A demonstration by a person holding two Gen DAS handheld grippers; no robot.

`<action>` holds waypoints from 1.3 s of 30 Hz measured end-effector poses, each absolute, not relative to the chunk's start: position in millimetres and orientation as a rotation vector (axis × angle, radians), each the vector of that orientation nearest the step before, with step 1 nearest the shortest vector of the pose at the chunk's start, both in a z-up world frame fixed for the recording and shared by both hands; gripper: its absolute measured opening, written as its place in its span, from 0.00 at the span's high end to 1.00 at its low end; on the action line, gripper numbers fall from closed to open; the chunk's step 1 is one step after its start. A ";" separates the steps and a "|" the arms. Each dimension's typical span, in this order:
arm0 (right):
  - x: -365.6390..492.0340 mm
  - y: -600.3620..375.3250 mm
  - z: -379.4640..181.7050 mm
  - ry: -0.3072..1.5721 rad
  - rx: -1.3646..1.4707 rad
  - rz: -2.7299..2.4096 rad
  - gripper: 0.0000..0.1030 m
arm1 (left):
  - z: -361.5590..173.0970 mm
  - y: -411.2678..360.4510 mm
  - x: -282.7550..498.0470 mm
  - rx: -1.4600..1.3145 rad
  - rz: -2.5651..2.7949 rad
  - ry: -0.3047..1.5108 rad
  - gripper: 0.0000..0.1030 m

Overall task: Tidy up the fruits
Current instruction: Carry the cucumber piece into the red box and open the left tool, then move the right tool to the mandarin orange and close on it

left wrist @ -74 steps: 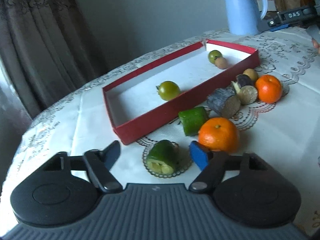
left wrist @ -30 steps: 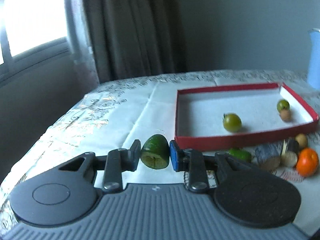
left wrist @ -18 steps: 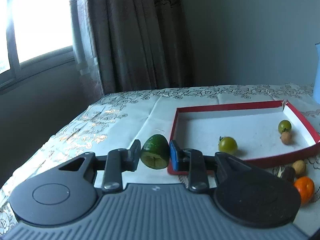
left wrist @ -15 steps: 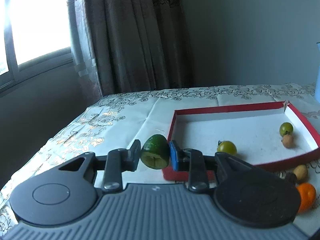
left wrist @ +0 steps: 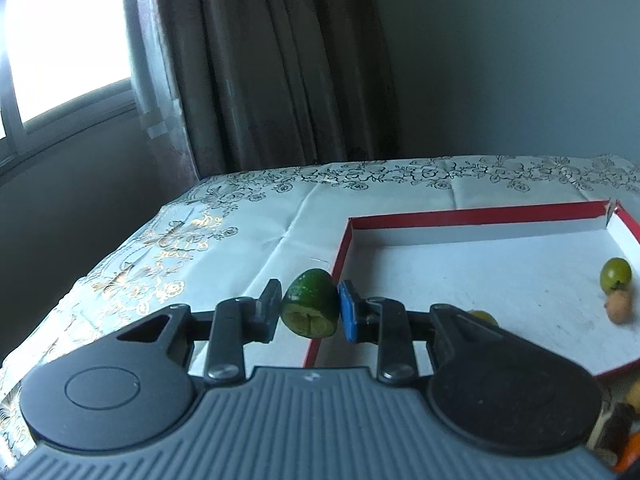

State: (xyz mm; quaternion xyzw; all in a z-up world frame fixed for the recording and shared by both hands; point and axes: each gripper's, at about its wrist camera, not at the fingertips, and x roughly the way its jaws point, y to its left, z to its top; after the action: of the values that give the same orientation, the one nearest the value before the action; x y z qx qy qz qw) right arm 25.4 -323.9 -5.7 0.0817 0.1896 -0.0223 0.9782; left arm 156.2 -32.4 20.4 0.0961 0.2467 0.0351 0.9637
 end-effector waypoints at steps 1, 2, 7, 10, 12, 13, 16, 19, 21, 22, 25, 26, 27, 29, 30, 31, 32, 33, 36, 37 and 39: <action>25.8 -323.7 -6.0 0.384 0.164 -0.044 0.25 | 19.4 -32.8 159.4 0.193 0.072 0.502 0.73; 26.2 -323.9 -6.3 0.386 0.164 -0.045 0.25 | 18.5 -32.9 163.3 0.188 0.071 0.506 0.73; 27.4 -323.3 -6.6 0.389 0.159 -0.042 0.25 | 15.4 -34.1 169.4 0.186 0.061 0.494 0.13; 27.7 -322.9 -6.7 0.389 0.148 -0.042 0.25 | 21.9 -32.7 160.1 0.178 0.065 0.433 0.04; 27.4 -322.2 -6.6 0.385 0.139 -0.044 0.25 | 28.0 -31.1 152.3 0.171 0.054 0.425 0.03; 26.7 -321.5 -6.3 0.383 0.134 -0.045 0.25 | 30.6 -29.6 148.1 0.166 0.052 0.420 0.03; 24.5 -320.6 -4.5 0.376 0.130 -0.027 0.25 | 37.0 -17.1 127.1 0.136 0.038 0.405 0.02; 21.2 -317.6 -2.7 0.375 0.127 0.004 0.25 | 40.3 2.4 96.0 0.100 0.030 0.390 0.00; 21.5 -313.5 -2.4 0.398 0.122 0.055 0.22 | 39.6 17.6 73.5 0.085 0.029 0.389 0.00; 22.0 -310.5 -3.0 0.423 0.120 0.091 0.21 | 38.2 25.6 63.4 0.070 0.031 0.390 0.00; 19.8 -294.5 -5.2 0.482 0.117 0.206 0.21 | 29.4 48.8 35.8 0.021 0.031 0.417 0.00; 17.7 -286.6 -5.3 0.493 0.096 0.234 0.21 | 25.3 55.9 27.7 0.008 0.041 0.423 0.00; 13.8 -277.7 -5.6 0.498 0.065 0.250 0.21 | 21.1 61.4 21.3 -0.004 0.055 0.426 0.00; 6.1 -260.9 -7.4 0.512 0.017 0.270 0.20 | 12.3 69.5 13.1 -0.009 0.061 0.445 0.00; 2.6 -254.3 -9.0 0.520 -0.004 0.278 0.20 | 8.5 71.4 10.8 -0.006 0.058 0.453 0.00; -0.5 -248.4 -10.7 0.527 -0.026 0.281 0.20 | 4.4 73.2 9.8 -0.005 0.060 0.460 0.00; -2.7 -243.6 -12.4 0.531 -0.048 0.278 0.20 | 1.4 74.3 10.4 -0.011 0.063 0.469 0.00; -3.8 -238.9 -14.2 0.537 -0.067 0.272 0.20 | -1.5 75.1 12.1 -0.017 0.063 0.479 0.00; -1.4 -230.8 -20.9 0.571 -0.087 0.277 0.20 | -7.4 75.4 18.2 -0.020 0.056 0.507 0.00; 0.2 -228.2 -22.7 0.578 -0.098 0.275 0.20 | -8.6 77.3 18.1 -0.026 0.048 0.505 0.00; 2.2 -219.8 -25.6 0.594 -0.122 0.275 0.20 | -9.4 81.0 17.7 -0.051 0.037 0.504 0.00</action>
State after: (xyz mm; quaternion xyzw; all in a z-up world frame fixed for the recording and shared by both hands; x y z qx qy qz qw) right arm 2.2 -219.8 -25.6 -0.0599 0.2914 0.1351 0.9451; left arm 17.7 81.0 -9.4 -0.0252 0.2492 0.0185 0.9679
